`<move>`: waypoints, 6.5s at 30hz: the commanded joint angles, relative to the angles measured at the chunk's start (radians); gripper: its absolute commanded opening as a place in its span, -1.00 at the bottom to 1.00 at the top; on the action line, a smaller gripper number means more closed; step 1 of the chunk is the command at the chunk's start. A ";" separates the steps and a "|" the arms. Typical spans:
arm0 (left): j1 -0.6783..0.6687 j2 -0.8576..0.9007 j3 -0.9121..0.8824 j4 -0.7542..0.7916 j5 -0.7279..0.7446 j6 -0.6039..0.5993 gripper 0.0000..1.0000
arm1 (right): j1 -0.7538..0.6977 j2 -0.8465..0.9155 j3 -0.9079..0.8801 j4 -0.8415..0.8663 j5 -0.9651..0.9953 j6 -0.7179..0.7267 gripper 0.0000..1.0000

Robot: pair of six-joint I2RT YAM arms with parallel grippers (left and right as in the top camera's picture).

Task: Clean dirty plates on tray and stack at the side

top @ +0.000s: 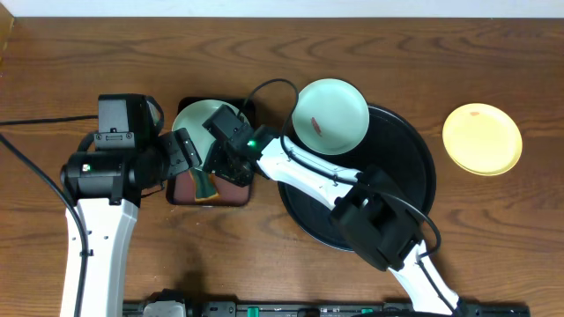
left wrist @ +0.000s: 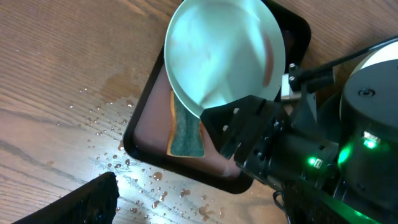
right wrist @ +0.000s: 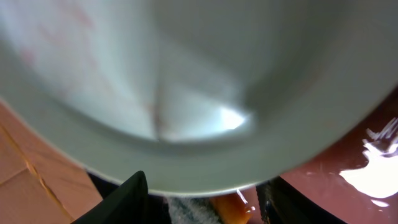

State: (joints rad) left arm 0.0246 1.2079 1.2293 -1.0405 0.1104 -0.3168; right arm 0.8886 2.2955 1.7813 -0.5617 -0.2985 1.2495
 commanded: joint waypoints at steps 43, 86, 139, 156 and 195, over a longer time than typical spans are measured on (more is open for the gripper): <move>0.005 -0.005 0.014 -0.002 0.010 0.003 0.70 | -0.060 -0.004 -0.003 -0.068 0.117 -0.230 -0.98; 0.005 -0.005 0.014 -0.002 0.010 0.003 0.70 | 0.045 -0.354 -0.002 0.271 1.059 -1.655 -0.98; 0.005 -0.005 0.014 -0.002 0.010 0.003 0.70 | -0.488 -0.426 -0.002 -0.134 0.037 -0.739 -0.98; 0.005 -0.005 0.014 -0.002 0.010 0.003 0.70 | -1.349 -0.403 -0.060 -0.551 0.074 -0.867 -0.98; 0.005 -0.005 0.014 -0.002 0.010 0.003 0.70 | -0.637 -0.362 -0.404 0.089 0.370 -1.169 0.08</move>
State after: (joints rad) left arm 0.0246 1.2079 1.2293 -1.0405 0.1104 -0.3168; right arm 0.2436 1.8412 1.3853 -0.5735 -0.0731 0.1833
